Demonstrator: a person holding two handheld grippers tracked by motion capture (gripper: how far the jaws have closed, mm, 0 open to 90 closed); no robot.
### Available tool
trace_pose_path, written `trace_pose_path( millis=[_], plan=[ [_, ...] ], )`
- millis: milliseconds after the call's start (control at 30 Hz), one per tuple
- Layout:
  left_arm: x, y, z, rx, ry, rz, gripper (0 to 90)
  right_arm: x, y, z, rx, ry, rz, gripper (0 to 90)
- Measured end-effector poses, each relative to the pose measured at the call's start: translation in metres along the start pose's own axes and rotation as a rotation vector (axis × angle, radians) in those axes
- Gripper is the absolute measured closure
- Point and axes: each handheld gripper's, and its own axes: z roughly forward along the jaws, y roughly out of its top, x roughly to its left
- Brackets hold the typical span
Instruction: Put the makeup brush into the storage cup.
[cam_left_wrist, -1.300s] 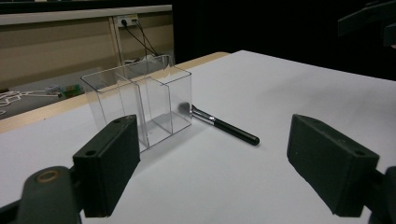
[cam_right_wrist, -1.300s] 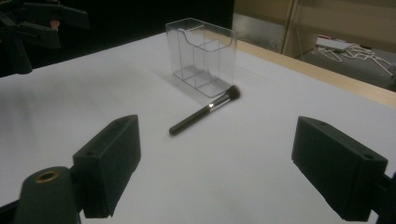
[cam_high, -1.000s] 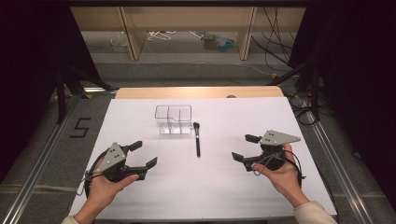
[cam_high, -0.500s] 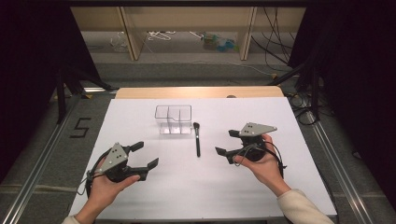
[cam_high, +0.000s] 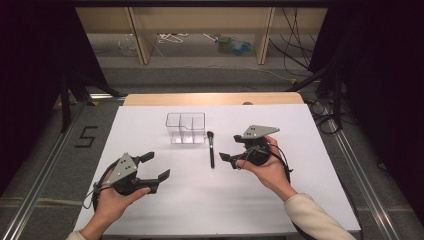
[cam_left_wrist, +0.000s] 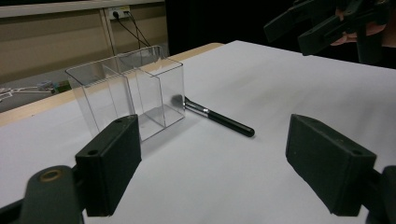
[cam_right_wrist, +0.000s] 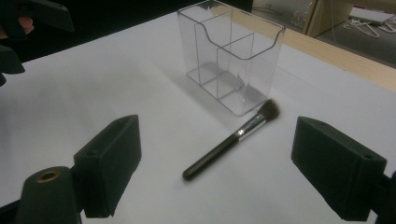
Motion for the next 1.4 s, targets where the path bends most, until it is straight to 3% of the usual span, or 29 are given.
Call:
trace_pose_path(
  millis=[400, 700, 867, 1033, 1100, 1133, 1367, 1400],
  plan=[
    [0.001, 0.000, -0.001, 0.004, 0.001, 0.005, 18.0, 0.002, 0.009, 0.020, 0.024, 0.014, -0.008, 16.7],
    [-0.001, 0.003, 0.009, 0.023, -0.001, -0.007, 19.3, -0.001, 0.008, 0.016, 0.023, 0.008, -0.005, 16.6],
    [-0.006, 0.009, 0.031, 0.080, -0.011, -0.005, 22.3, -0.003, 0.007, 0.012, 0.007, 0.006, 0.005, 16.5],
    [-0.009, 0.016, 0.071, 0.162, -0.033, 0.023, 23.9, -0.005, 0.007, 0.006, -0.003, -0.004, 0.008, 16.4],
    [-0.009, 0.016, 0.089, 0.196, -0.048, 0.013, 25.1, -0.006, 0.006, 0.005, -0.016, -0.007, 0.011, 16.4],
    [-0.010, 0.016, 0.097, 0.218, -0.045, -0.013, 25.1, -0.007, 0.007, 0.003, -0.009, -0.010, 0.014, 16.3],
    [-0.005, 0.020, 0.140, 0.297, -0.047, -0.045, 26.5, -0.009, 0.006, -0.001, -0.030, -0.002, 0.025, 16.3],
    [-0.005, 0.020, 0.145, 0.316, -0.042, -0.033, 26.8, -0.009, 0.006, -0.002, -0.028, 0.000, 0.027, 16.3]
  ],
)
